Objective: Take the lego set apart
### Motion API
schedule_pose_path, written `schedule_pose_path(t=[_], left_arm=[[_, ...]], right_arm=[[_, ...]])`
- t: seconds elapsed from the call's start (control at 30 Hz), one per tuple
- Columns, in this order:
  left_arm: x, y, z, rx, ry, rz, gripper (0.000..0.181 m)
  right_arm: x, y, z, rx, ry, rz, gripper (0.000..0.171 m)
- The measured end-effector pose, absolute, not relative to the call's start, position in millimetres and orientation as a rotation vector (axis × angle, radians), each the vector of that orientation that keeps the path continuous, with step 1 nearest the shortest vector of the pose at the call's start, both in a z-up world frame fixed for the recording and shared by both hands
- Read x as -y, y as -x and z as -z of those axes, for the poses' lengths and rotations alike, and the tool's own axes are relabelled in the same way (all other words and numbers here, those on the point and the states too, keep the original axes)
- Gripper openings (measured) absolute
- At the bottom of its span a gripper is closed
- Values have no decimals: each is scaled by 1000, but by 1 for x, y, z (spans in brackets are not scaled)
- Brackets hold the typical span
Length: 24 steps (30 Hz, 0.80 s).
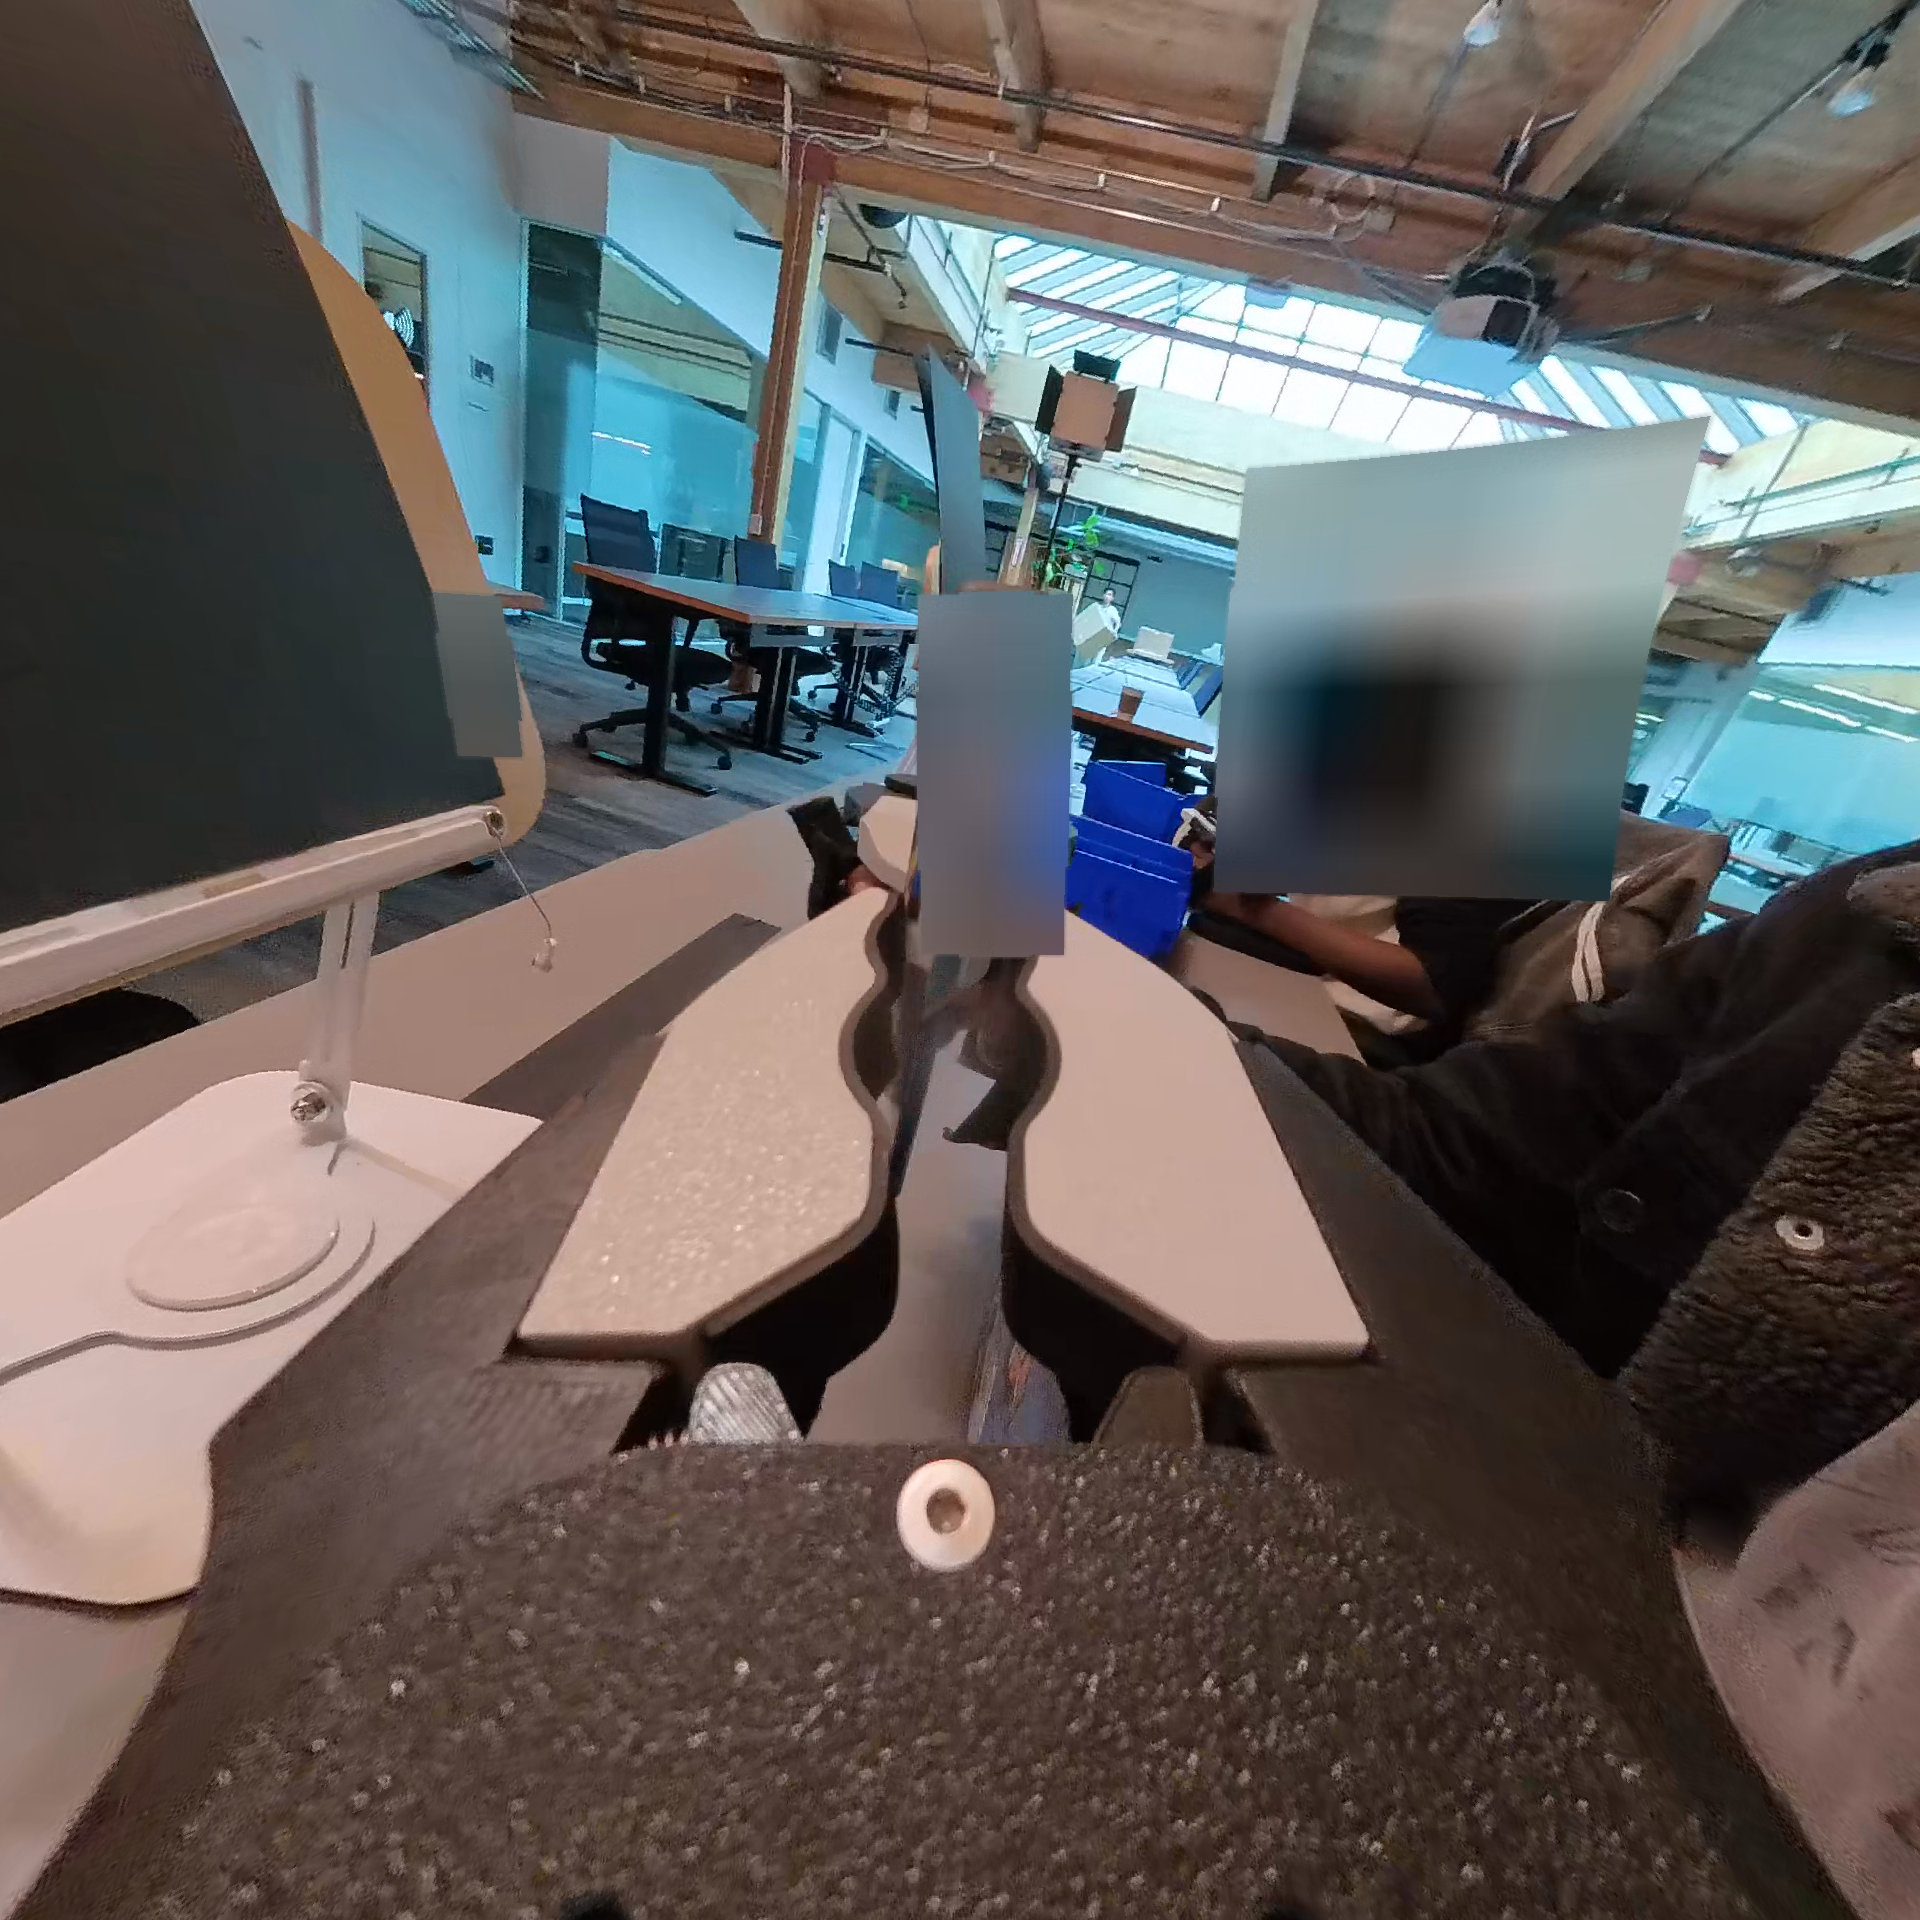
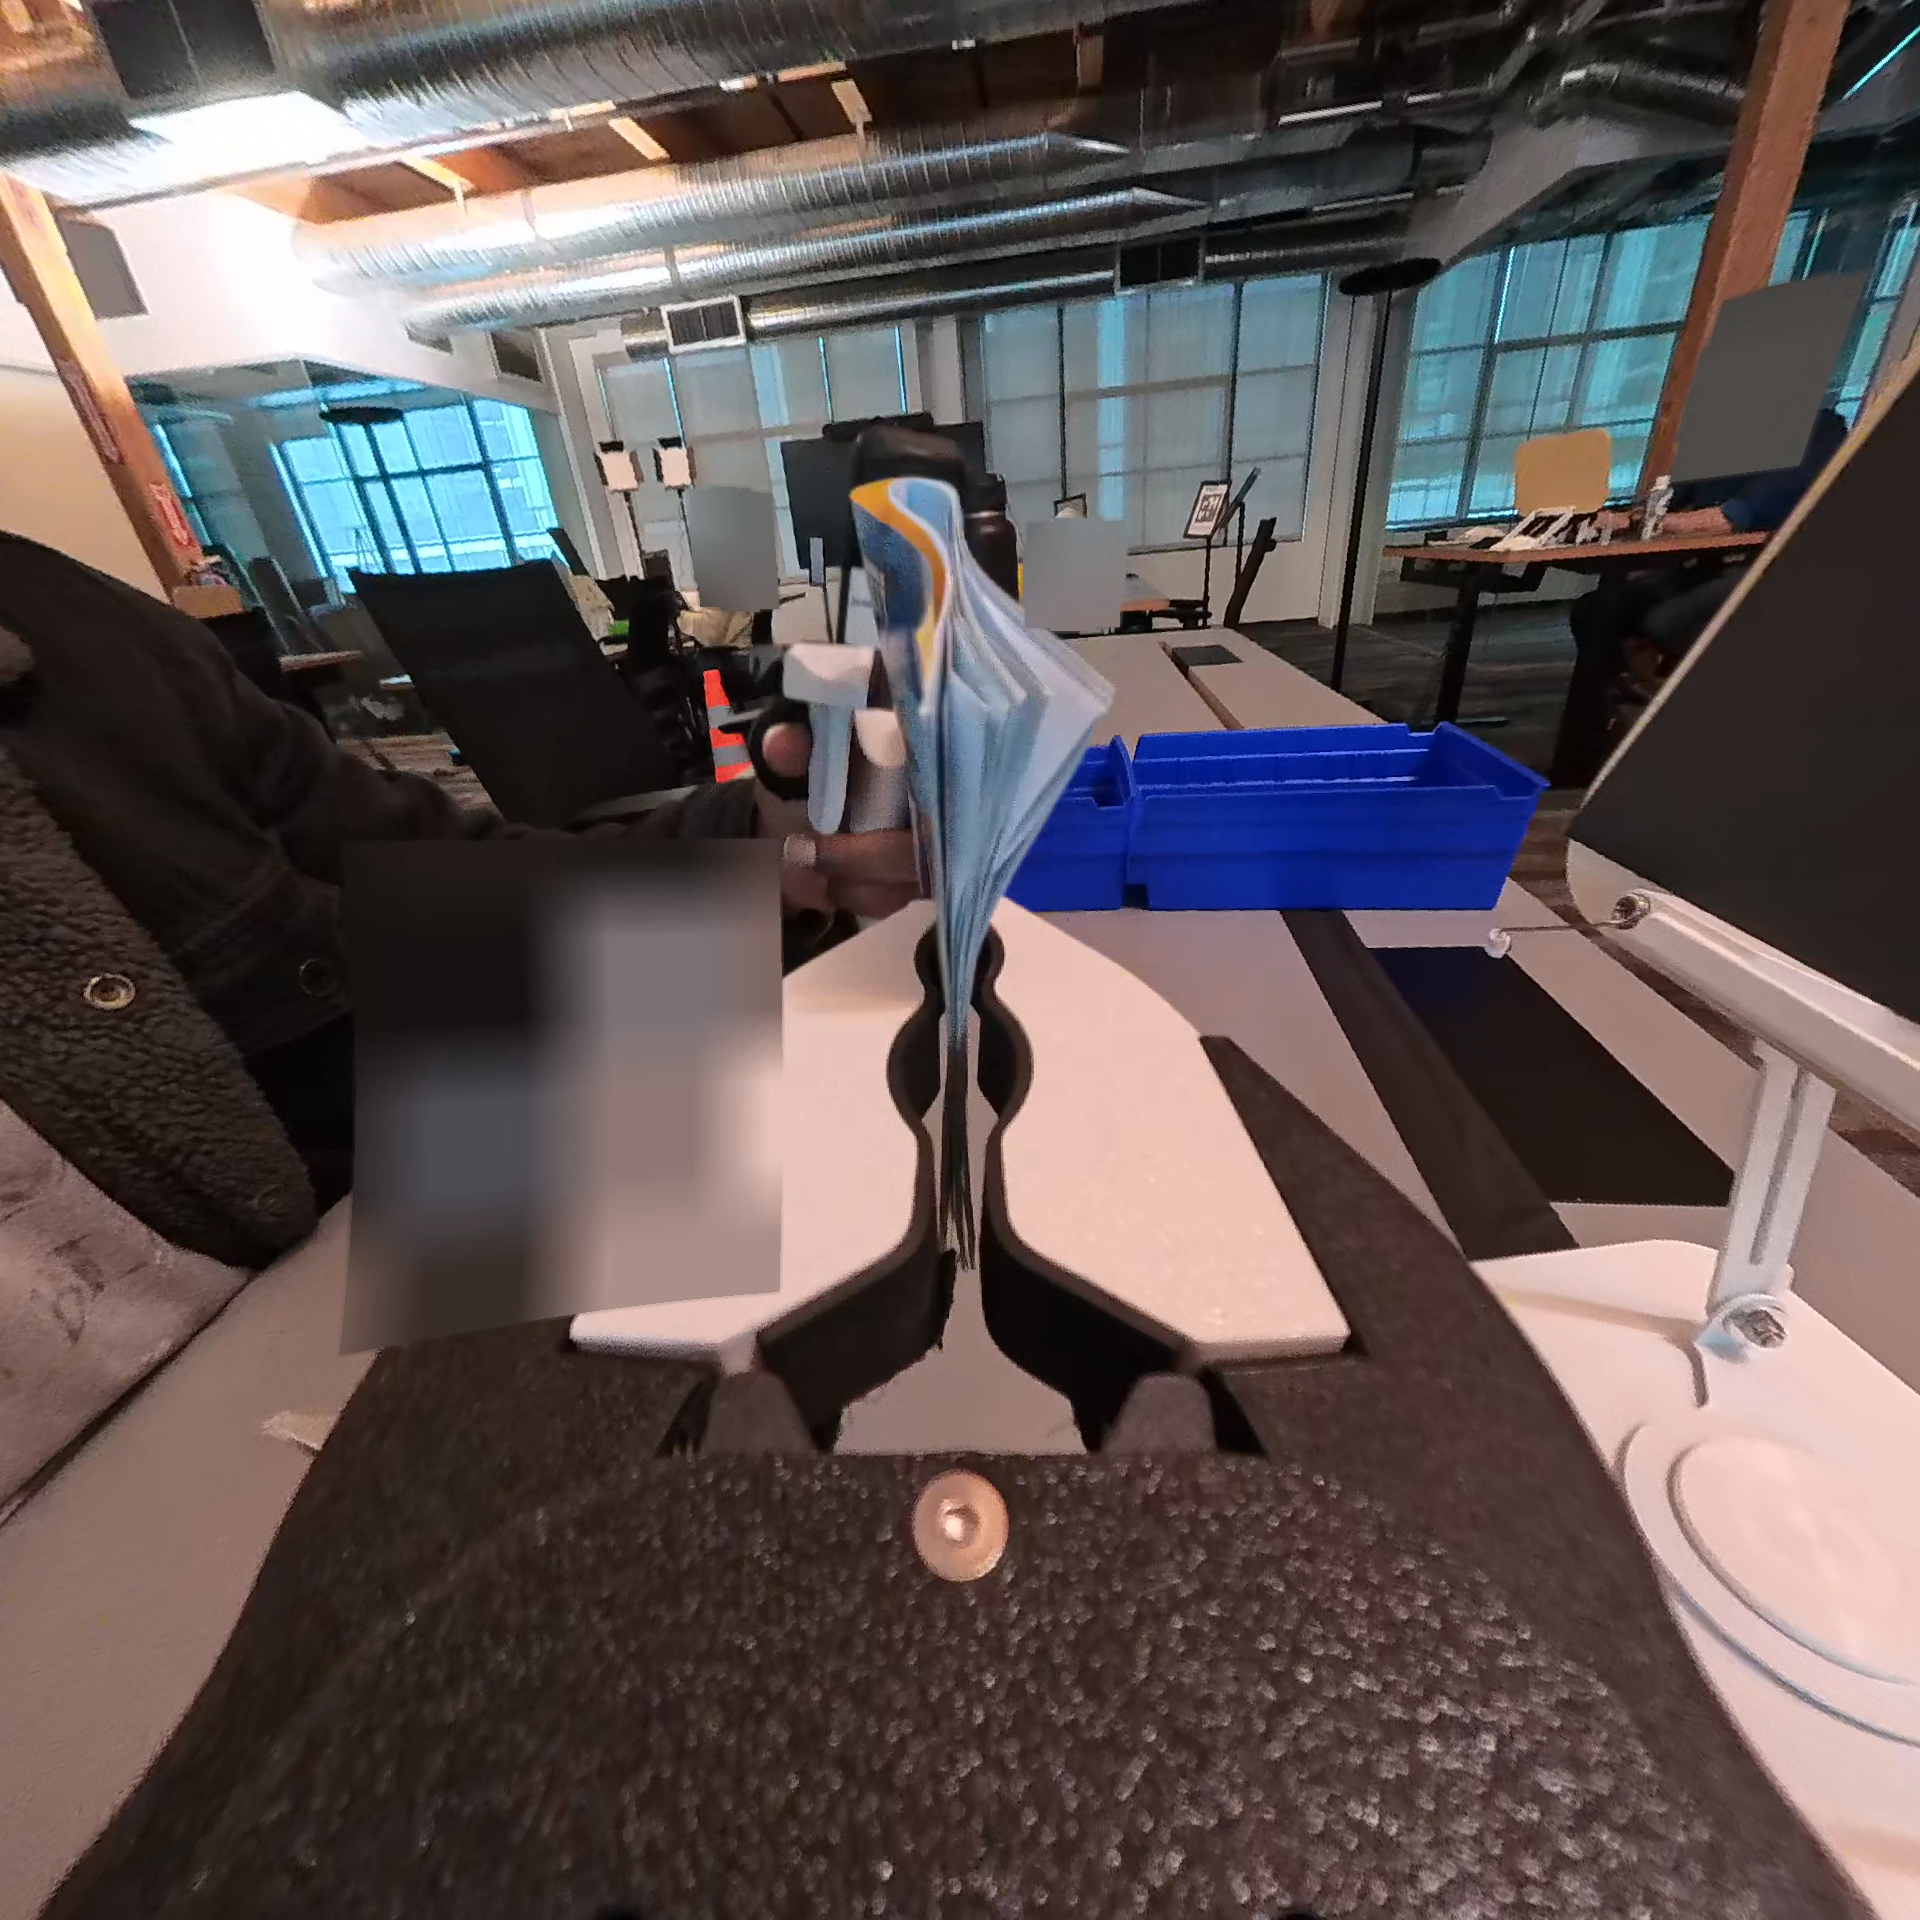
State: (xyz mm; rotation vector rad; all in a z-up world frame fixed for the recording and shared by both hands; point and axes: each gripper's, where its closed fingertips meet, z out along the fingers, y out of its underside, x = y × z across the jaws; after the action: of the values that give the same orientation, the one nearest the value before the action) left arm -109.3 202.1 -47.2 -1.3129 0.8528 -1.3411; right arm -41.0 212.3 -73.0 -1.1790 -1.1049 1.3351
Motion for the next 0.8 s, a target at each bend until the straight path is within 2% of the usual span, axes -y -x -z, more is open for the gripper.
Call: schedule_pose_path(t=[0.17,0.27,0.4,0.47,0.8], left_arm=[[-205,104,51,-903,1368,1269,2],[-209,104,55,-916,1398,1208,1],[-210,103,69,-1019,1467,1015,2],[-211,103,76,-1100,1499,873,2],[-199,80,104,-1552,1507,288,1]], right_arm=[[-207,46,79,1155,1186,-1345,1],[-205,47,80,1167,1182,-1350,3],[-210,46,82,1163,1239,-1304,45],[-215,41,83,1169,1280,-1212,58],[-205,60,89,1410,1354,-564,41]])
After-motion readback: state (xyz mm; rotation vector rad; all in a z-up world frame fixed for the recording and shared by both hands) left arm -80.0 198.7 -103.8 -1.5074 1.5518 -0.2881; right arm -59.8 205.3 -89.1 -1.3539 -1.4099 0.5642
